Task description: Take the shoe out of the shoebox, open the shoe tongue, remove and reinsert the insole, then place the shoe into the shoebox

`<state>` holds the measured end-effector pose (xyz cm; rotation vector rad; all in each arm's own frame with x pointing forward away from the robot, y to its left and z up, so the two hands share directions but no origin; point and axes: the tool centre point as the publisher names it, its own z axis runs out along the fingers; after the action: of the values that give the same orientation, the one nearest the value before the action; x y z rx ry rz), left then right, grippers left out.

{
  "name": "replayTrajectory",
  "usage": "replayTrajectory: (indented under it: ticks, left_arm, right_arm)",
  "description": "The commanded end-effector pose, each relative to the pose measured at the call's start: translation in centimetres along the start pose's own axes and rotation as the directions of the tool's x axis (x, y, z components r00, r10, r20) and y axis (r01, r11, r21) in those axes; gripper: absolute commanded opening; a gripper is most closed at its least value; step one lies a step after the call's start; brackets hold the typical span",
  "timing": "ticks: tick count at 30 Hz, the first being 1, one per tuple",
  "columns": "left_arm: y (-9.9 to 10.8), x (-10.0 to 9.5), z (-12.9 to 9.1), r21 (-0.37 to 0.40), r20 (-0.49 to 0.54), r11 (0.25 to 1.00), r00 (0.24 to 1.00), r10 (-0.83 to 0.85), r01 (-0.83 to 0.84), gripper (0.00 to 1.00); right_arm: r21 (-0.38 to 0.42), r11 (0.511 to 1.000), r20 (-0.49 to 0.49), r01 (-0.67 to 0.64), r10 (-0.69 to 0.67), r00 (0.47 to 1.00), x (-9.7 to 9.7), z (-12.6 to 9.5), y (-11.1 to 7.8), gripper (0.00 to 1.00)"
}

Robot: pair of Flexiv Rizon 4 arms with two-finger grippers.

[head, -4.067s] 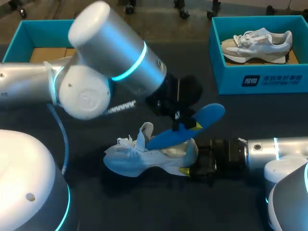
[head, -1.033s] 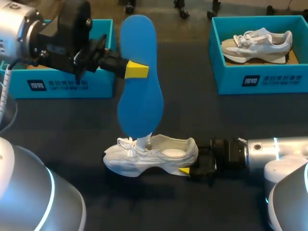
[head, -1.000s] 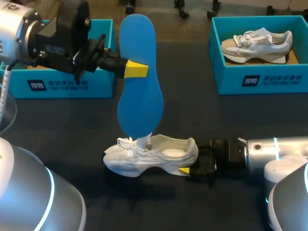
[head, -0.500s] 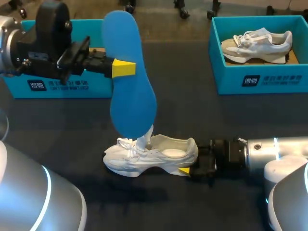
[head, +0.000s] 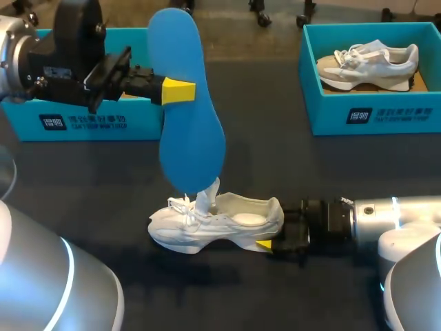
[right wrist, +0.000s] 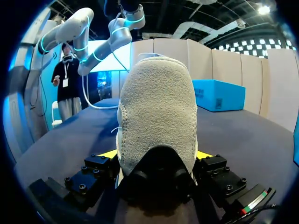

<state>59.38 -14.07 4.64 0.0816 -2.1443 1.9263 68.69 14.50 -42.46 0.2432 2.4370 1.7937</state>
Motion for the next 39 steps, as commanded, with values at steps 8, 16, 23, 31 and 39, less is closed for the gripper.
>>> replayTrajectory:
  ticks: [8,16,23,31,39]
  left_arm:
    - [-0.3,-0.5,0.2,-0.005,-0.008,1.000,1.000,0.000,0.000,0.00]
    - [-0.3,-0.5,0.2,-0.005,-0.008,1.000,1.000,0.000,0.000,0.00]
    - [-0.3,-0.5,0.2,-0.005,-0.008,1.000,1.000,0.000,0.000,0.00]
    - [-0.3,-0.5,0.2,-0.005,-0.008,1.000,1.000,0.000,0.000,0.00]
    - [-0.3,-0.5,0.2,-0.005,-0.008,1.000,1.000,0.000,0.000,0.00]
  right_arm:
    - [0.148,0.988,-0.006,-0.031,0.033,0.999,-0.5,-1.8,1.0,1.00]
    - [0.331,0.940,-0.010,-0.078,0.087,0.996,-0.3,-4.5,1.9,1.00]
    - [0.532,0.844,-0.013,-0.074,0.095,0.995,-0.4,-5.8,4.8,1.00]
    - [0.763,0.644,-0.016,-0.060,0.111,0.994,-0.5,-6.3,7.5,1.00]
    - [0.830,0.551,0.015,-0.085,0.130,0.991,-0.9,-6.0,8.0,1.00]
